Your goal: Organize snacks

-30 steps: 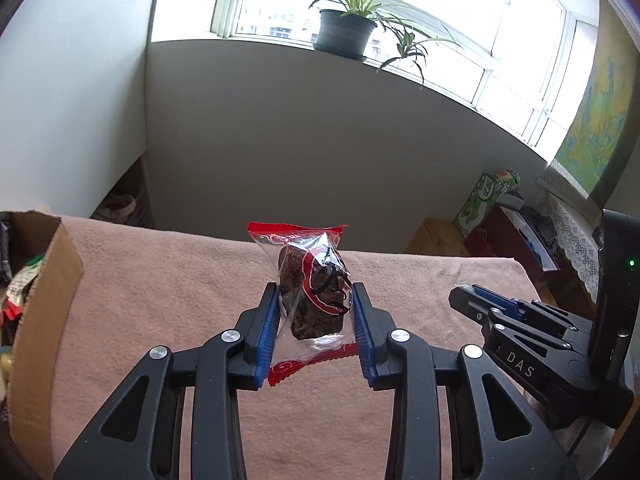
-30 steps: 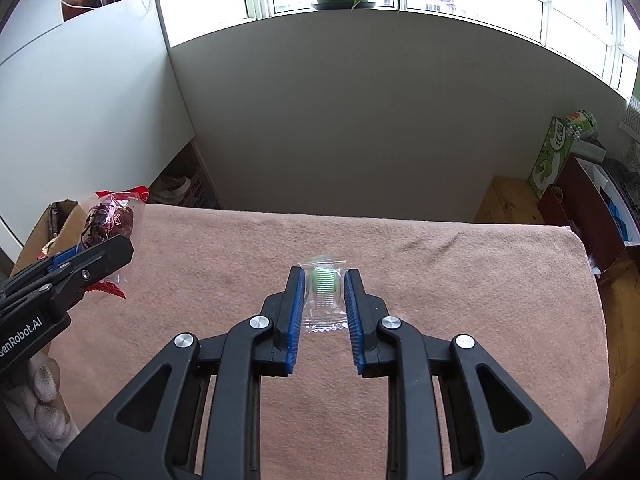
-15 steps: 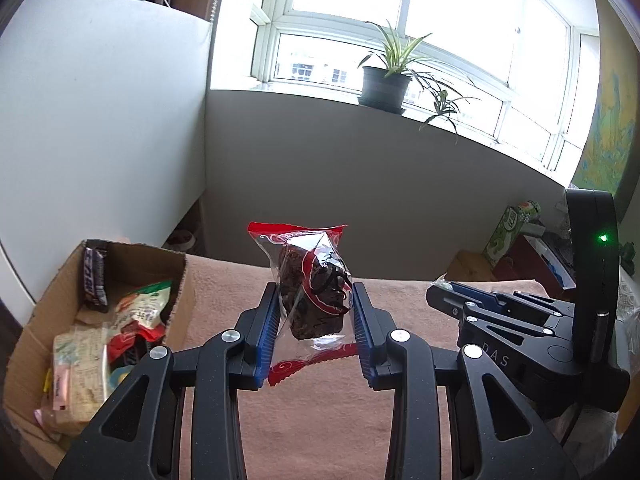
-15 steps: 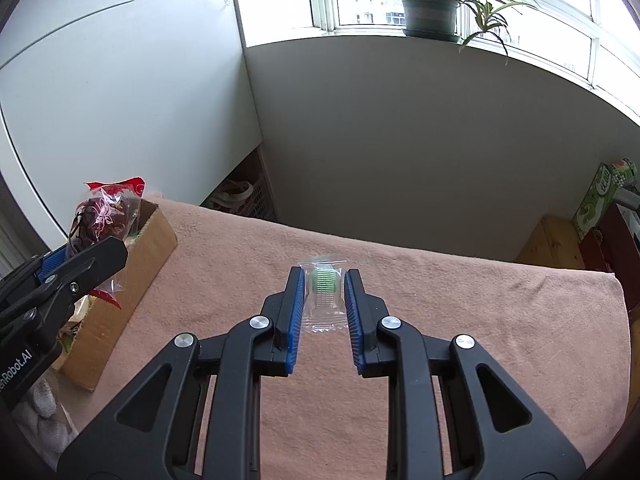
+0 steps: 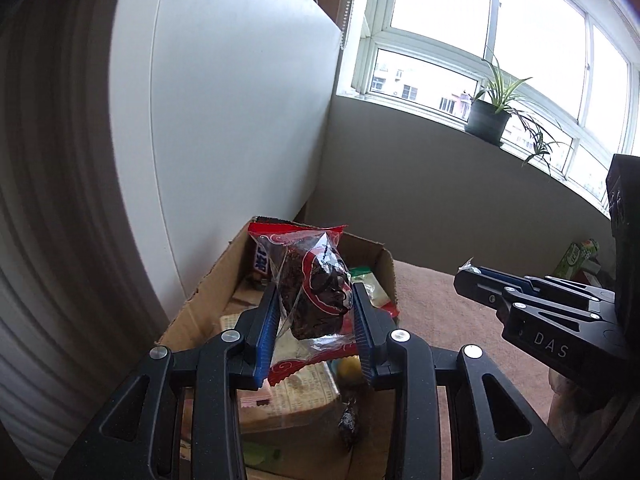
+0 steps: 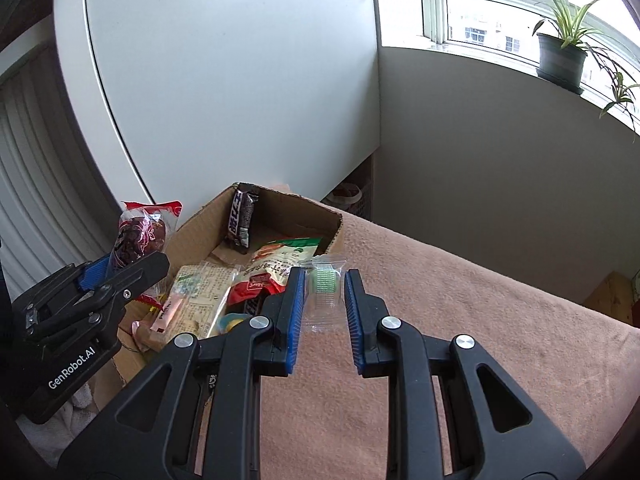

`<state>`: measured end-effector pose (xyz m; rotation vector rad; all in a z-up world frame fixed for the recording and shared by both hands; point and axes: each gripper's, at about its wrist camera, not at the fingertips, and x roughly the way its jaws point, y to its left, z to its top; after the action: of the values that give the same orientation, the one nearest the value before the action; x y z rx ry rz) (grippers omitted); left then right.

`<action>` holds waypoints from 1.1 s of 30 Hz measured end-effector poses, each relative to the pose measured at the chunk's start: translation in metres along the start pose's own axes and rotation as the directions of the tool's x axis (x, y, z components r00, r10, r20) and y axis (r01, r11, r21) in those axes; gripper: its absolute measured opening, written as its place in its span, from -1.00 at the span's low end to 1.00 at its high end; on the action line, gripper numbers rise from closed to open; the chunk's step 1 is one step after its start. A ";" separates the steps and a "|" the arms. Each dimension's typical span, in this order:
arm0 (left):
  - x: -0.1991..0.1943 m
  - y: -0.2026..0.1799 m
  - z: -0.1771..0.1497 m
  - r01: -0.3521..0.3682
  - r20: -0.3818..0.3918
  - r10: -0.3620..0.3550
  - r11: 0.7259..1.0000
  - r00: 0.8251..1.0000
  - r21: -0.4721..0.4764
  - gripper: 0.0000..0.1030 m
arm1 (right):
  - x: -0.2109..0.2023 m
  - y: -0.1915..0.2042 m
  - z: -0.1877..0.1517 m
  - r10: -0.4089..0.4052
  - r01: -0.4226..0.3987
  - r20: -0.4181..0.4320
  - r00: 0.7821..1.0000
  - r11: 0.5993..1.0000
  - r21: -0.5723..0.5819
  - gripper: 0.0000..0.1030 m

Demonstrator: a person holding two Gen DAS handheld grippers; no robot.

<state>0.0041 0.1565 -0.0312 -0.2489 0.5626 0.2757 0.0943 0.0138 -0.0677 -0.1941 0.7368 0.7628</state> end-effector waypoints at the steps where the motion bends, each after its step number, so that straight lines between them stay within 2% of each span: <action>1: -0.001 0.004 -0.001 -0.012 0.000 0.012 1.000 1.000 0.001 -0.36 | 0.003 0.008 -0.001 0.009 -0.009 -0.005 1.000 1.000 -0.009 -0.59; 10: -0.006 0.017 -0.010 -0.065 -0.003 0.065 0.998 0.998 0.006 -0.31 | 0.019 0.033 -0.003 0.046 -0.047 -0.024 0.999 0.998 -0.049 -0.57; 12: -0.008 0.020 -0.012 -0.075 0.001 0.075 0.997 0.997 0.004 -0.26 | 0.018 0.035 -0.003 0.045 -0.046 -0.014 0.999 0.997 -0.054 -0.41; 14: -0.009 0.024 -0.012 -0.074 0.000 0.074 0.997 0.997 -0.011 -0.07 | 0.016 0.035 -0.003 0.042 -0.041 0.002 0.999 0.998 -0.051 0.17; 15: -0.009 0.025 -0.011 -0.072 0.000 0.072 0.997 0.997 -0.017 0.01 | 0.015 0.035 -0.003 0.044 -0.044 0.009 0.999 0.998 -0.047 0.24; 18: -0.012 0.028 -0.010 -0.072 0.012 0.072 0.997 0.997 -0.030 0.05 | 0.013 0.031 -0.003 0.043 -0.043 0.010 0.999 0.999 -0.032 0.26; 20: -0.014 0.028 -0.011 -0.070 0.014 0.070 0.997 0.997 -0.029 0.11 | 0.011 0.028 -0.003 0.031 -0.031 0.014 0.999 0.999 -0.022 0.47; 22: -0.016 0.028 -0.012 -0.069 0.014 0.070 0.997 0.997 -0.030 0.15 | 0.008 0.025 -0.004 0.029 -0.028 0.021 0.999 1.000 -0.011 0.59; 33: -0.032 0.018 -0.027 -0.058 0.025 0.058 0.998 0.998 -0.006 0.36 | -0.011 0.016 -0.017 -0.008 0.008 0.025 1.000 1.000 -0.018 0.61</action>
<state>-0.0406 0.1594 -0.0385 -0.2342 0.5445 0.3365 0.0689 0.0118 -0.0716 -0.2036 0.7053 0.7635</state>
